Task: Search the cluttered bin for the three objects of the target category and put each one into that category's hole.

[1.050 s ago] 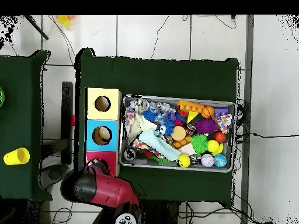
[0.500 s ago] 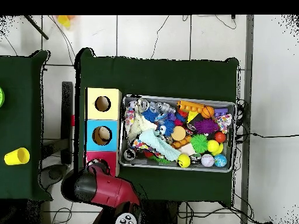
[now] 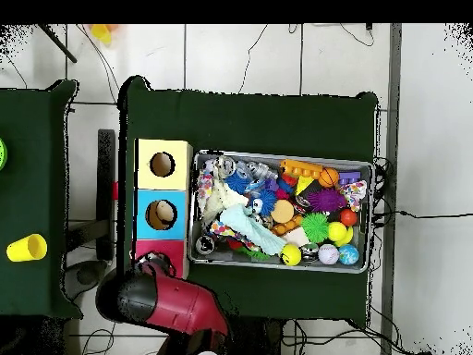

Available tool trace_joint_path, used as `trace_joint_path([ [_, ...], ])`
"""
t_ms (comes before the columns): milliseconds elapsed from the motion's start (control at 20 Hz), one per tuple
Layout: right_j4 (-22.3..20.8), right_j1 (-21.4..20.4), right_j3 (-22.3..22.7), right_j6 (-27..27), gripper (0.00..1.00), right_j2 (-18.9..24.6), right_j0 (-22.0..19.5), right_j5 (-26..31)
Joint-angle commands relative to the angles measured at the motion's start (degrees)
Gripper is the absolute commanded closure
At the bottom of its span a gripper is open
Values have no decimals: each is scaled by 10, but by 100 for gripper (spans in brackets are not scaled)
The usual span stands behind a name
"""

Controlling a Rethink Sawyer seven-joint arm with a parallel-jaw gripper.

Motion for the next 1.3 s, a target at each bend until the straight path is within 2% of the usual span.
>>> trace_joint_path([
  [50,-26,-27,-26,46,100,-10,-32,64],
  [450,-41,-23,-29,41,100,-11,-37,56],
  [550,-55,-16,-50,45,100,-33,-26,83],
  [750,-48,-28,-45,46,100,-21,-37,92],
  [900,-31,-46,-27,35,100,2,-65,86],
  [1000,-64,-54,-54,16,100,-29,-68,120],
  [1300,-135,-68,-86,-92,100,-24,-164,145],
])
